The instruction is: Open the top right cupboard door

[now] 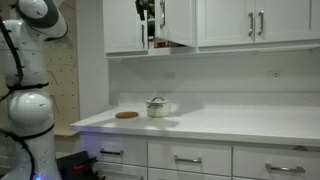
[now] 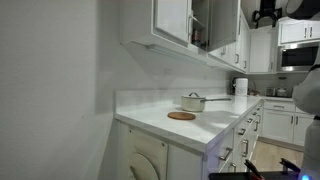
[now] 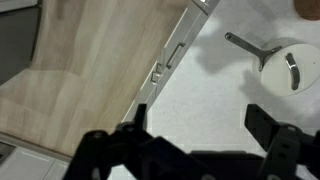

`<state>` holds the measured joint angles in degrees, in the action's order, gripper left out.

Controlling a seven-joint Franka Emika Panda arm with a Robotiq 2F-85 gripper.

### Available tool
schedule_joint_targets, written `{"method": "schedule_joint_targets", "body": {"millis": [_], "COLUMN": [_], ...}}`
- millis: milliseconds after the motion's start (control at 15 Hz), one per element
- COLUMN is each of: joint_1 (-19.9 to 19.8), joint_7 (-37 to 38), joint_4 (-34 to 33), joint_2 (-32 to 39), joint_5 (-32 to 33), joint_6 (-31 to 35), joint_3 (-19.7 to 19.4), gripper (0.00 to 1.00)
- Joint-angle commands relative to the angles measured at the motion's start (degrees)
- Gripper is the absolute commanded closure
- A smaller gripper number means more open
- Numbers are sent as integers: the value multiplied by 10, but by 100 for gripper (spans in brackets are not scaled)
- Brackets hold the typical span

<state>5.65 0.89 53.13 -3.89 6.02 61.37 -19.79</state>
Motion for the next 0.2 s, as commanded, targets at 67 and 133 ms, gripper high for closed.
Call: {"method": "schedule_joint_targets", "body": {"millis": [67,133], "joint_1": [0,0], "joint_7": [0,0], "joint_4": [0,0], "joint_2": [0,0], "joint_5": [0,0], "joint_6": [0,0], "joint_3": [0,0], "gripper": [0,0]}}
